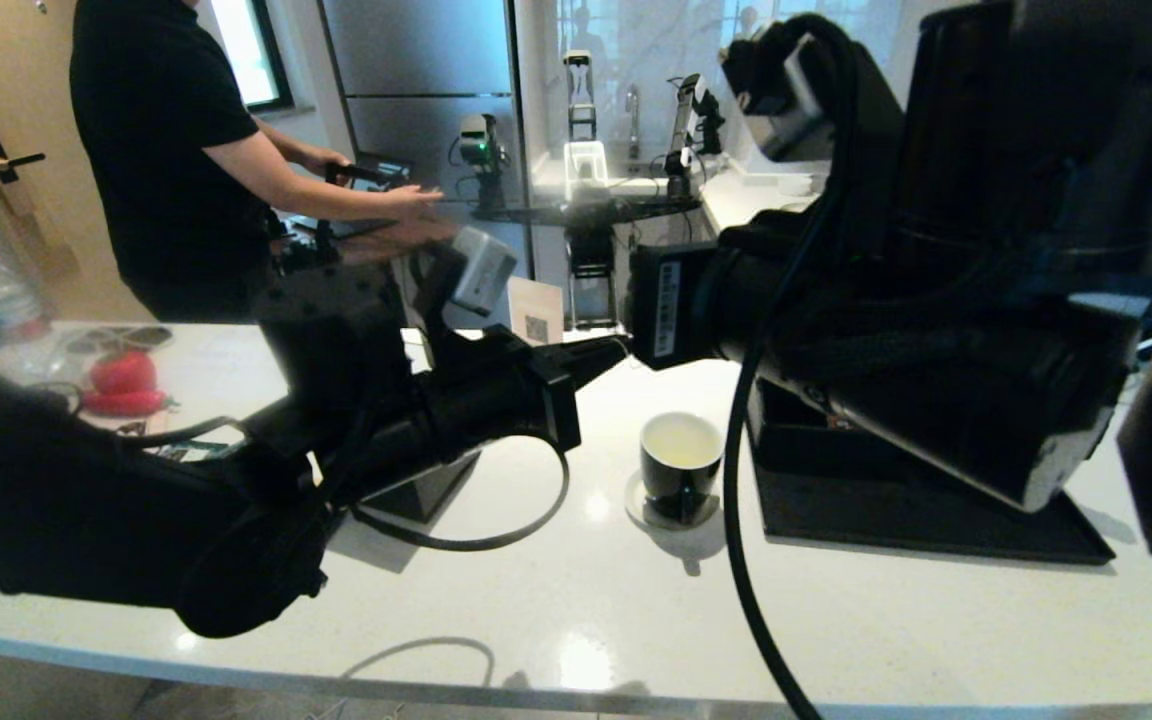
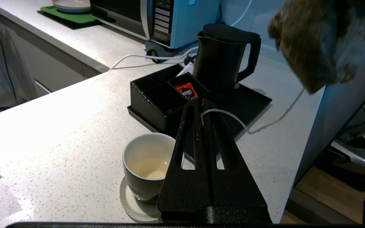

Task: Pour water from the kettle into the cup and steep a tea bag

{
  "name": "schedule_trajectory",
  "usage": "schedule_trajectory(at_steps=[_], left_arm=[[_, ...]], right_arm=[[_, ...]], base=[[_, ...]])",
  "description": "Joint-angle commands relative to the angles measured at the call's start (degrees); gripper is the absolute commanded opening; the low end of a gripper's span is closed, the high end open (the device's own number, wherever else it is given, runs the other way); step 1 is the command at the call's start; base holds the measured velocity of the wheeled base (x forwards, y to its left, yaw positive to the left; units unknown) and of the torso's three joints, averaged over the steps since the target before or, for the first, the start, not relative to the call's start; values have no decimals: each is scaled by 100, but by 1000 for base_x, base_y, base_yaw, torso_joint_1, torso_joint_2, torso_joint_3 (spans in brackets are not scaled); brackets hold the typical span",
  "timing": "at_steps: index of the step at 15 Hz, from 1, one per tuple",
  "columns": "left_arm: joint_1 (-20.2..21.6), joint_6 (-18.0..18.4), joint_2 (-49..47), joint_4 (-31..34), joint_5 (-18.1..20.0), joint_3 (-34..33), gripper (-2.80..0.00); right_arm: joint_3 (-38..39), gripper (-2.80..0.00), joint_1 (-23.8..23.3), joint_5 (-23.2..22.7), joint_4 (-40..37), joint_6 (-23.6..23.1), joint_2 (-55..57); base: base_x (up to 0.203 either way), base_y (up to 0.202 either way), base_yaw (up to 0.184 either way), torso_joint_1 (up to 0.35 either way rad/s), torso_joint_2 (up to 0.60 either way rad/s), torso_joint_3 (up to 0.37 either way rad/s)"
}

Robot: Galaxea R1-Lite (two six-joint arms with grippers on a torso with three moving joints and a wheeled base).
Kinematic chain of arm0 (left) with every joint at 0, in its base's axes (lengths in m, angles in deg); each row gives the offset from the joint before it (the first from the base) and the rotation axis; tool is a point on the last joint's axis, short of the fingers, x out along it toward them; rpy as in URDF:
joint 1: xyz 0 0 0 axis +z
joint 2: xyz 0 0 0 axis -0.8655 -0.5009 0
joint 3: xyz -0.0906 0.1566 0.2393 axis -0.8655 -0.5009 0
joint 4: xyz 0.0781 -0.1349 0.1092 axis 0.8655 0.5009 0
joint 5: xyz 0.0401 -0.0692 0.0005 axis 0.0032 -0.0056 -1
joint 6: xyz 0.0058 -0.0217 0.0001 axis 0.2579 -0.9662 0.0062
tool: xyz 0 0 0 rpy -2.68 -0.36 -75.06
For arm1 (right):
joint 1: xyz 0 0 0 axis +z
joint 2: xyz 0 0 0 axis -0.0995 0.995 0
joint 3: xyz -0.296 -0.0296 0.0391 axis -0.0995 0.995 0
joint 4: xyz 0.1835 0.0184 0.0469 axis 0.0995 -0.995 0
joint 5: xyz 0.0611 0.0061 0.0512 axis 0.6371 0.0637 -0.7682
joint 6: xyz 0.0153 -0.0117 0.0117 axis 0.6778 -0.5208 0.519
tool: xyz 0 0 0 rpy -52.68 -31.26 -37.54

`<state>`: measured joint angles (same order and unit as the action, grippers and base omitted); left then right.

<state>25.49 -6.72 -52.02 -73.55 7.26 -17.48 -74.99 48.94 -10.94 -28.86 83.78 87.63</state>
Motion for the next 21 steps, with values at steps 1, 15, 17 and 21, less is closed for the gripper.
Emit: schedule_trajectory(at_steps=[1,15,17,21], left_arm=[[0,-8,-53,-41,12,9,-280],[211,-8,-293,-33,12,196,-280],[211,-16,-326,-40,11,265,-280],[202,-17,-351,-41,3,334,-280]], right_arm=[[231,-280,2,14,191,70,34],[1006,-280,195,14,709,435,-89],[1017,-280,220,14,747,441,-89],[1106,-280,407,14,894,485,-89]], base=[[0,0,0,0,0,0],[0,0,0,0,0,0],[0,0,0,0,0,0],[0,0,0,0,0,0]])
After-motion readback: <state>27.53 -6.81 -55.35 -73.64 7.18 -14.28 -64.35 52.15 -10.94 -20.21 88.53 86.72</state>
